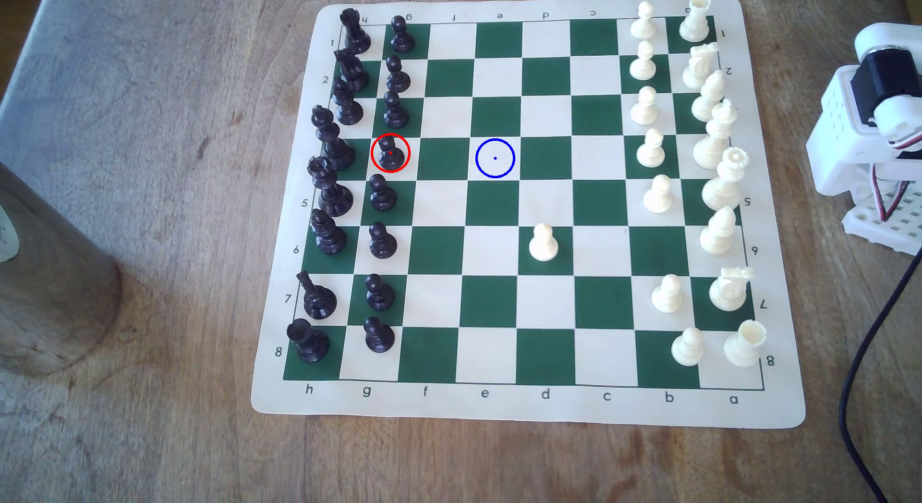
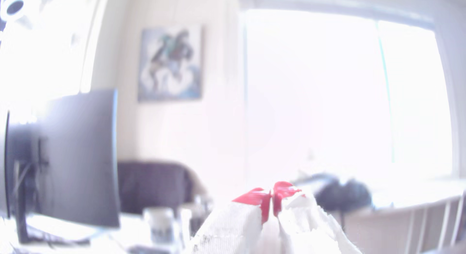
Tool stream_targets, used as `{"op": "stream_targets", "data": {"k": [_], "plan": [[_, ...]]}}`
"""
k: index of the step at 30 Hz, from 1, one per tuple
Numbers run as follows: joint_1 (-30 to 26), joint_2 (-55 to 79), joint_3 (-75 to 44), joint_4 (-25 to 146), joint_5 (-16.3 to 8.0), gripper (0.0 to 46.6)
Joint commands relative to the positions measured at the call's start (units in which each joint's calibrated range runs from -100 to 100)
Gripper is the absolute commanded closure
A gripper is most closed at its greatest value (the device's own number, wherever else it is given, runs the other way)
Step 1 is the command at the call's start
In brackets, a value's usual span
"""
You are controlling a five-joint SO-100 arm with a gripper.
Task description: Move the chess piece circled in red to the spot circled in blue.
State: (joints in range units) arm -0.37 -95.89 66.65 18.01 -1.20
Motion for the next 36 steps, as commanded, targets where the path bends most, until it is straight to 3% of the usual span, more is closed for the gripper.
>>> {"op": "stream_targets", "data": {"k": [1, 5, 13, 17, 20, 29, 32, 36], "plan": [[0.6, 0.1, -5.7, 15.8, 0.2, 46.3], [-2.1, 9.2, -9.9, 28.7, 0.0, 46.4], [-4.1, 43.9, -23.2, 27.3, -3.8, 46.4], [-5.2, 53.9, -27.9, 25.7, -5.1, 46.4], [-4.5, 62.4, -34.5, 25.7, -5.3, 46.4], [-1.4, 86.0, -57.9, 29.8, -9.6, 44.9], [-0.5, 93.2, -64.2, 30.5, -10.8, 43.6], [0.3, 101.2, -69.9, 30.5, -11.3, 37.5]]}}
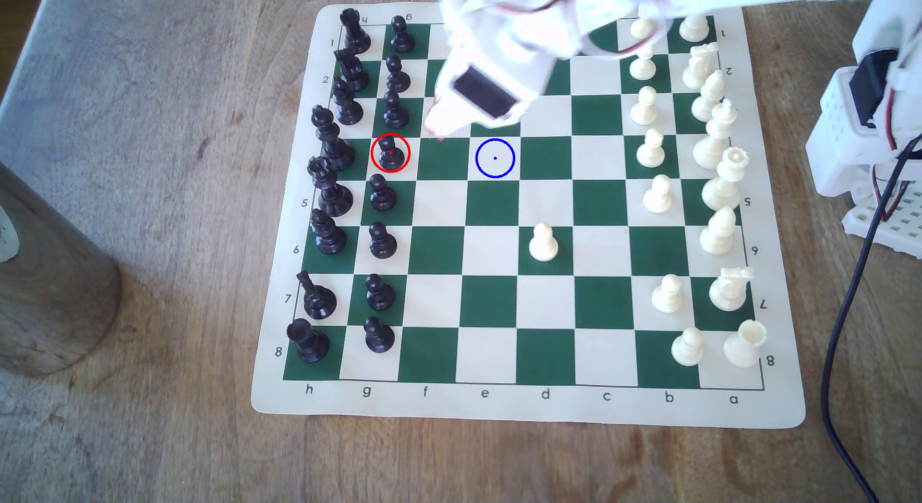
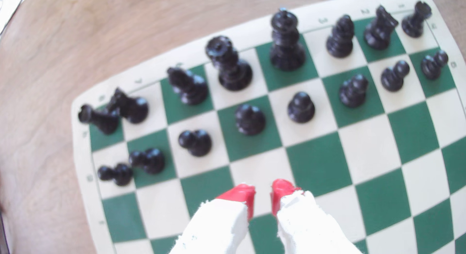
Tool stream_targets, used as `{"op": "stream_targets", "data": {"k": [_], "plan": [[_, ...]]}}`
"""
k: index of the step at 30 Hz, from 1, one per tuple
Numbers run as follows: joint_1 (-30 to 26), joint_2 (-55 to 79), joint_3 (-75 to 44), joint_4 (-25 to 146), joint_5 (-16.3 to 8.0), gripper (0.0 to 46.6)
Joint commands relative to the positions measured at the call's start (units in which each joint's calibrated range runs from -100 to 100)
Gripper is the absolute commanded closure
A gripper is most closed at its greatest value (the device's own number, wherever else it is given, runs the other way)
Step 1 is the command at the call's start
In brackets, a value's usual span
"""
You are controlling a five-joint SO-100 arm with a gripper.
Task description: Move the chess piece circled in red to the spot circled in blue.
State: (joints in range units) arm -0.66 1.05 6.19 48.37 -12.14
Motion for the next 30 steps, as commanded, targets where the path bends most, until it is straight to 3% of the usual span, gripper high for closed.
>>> {"op": "stream_targets", "data": {"k": [1, 4, 16, 30], "plan": [[0.7, 5.5, -10.5, 0.1, -0.4, 36.2], [0.9, 9.7, -13.9, 0.0, -0.5, 33.2], [0.2, 19.2, -26.6, 0.2, -0.6, 34.2], [2.6, 22.8, -28.9, -1.4, 0.0, 33.6]]}}
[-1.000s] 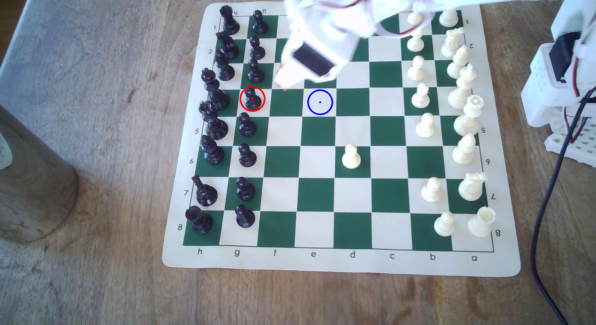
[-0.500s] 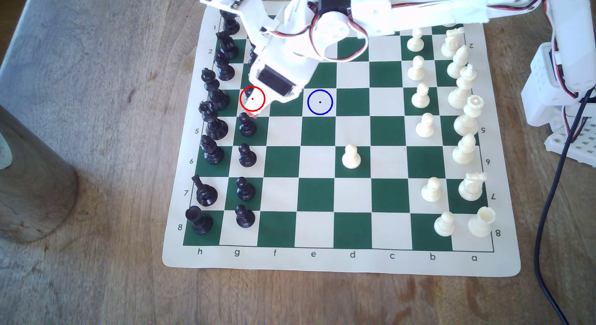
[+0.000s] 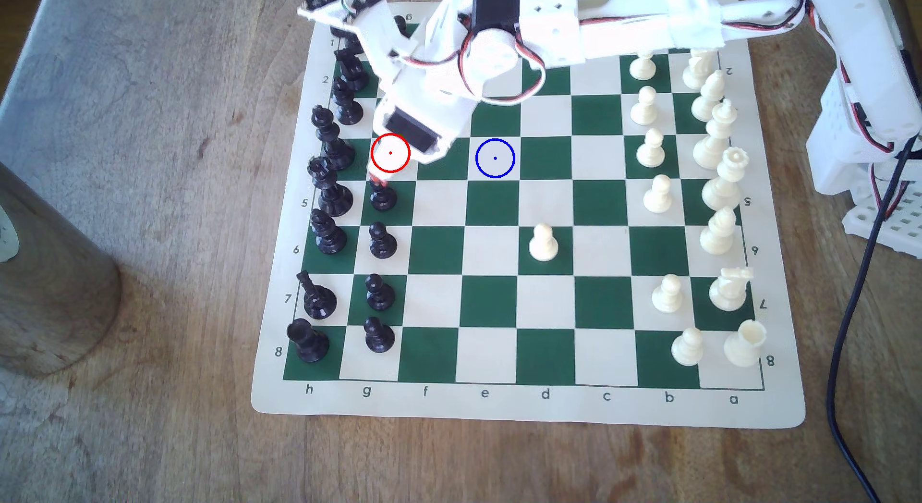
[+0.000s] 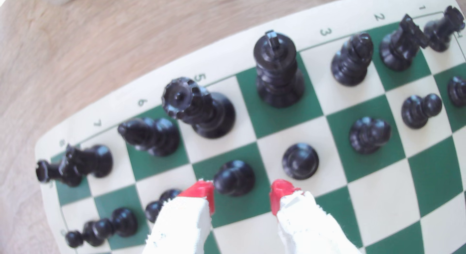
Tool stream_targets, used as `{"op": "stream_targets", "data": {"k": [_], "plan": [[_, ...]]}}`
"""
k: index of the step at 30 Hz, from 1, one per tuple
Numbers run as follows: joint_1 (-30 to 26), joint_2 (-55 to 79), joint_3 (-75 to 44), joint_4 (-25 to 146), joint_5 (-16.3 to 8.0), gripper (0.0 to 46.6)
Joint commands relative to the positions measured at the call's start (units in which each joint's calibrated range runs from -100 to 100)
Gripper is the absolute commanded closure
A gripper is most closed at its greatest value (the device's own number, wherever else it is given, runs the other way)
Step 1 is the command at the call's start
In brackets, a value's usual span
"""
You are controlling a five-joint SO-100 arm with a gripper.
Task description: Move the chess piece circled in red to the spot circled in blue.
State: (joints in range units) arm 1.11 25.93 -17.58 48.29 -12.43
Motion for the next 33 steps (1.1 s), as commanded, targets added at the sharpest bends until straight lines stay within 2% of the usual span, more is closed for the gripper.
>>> {"op": "stream_targets", "data": {"k": [1, 18, 33], "plan": [[1.0, -2.0, -5.2, -1.5, 0.4, 33.6], [3.7, 0.8, -5.5, -3.5, 1.5, 33.0], [3.5, 3.4, -5.5, -5.6, 1.6, 33.2]]}}
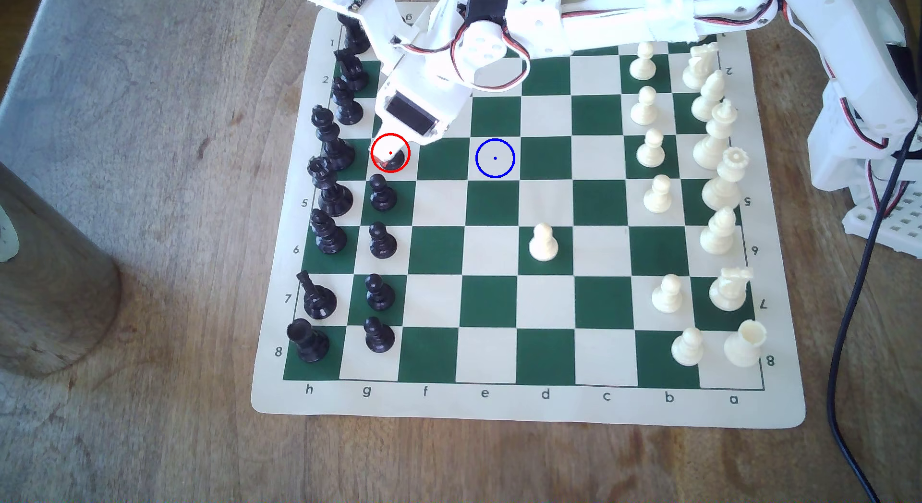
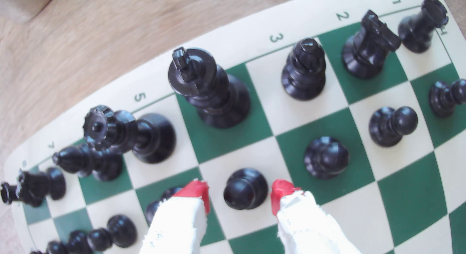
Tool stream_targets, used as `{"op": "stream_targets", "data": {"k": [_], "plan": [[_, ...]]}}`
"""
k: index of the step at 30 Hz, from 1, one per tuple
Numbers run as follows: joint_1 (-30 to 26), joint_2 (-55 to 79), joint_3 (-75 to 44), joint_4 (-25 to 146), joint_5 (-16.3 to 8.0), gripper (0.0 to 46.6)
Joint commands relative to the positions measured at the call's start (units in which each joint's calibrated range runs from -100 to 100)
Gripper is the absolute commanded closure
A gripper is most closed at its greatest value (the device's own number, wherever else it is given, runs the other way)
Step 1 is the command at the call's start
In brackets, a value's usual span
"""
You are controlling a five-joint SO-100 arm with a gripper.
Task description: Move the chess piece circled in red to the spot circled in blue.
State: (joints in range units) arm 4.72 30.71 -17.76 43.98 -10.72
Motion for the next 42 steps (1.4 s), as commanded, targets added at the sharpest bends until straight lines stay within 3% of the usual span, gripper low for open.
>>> {"op": "stream_targets", "data": {"k": [1, 10, 19, 42], "plan": [[-0.1, -1.1, -5.4, -1.6, -0.1, 33.2], [0.2, -0.1, -5.4, -3.7, -0.5, 34.5], [-0.2, 0.1, -5.1, -3.9, -0.6, 43.3], [-0.3, -7.1, -4.4, -5.5, -2.2, 44.5]]}}
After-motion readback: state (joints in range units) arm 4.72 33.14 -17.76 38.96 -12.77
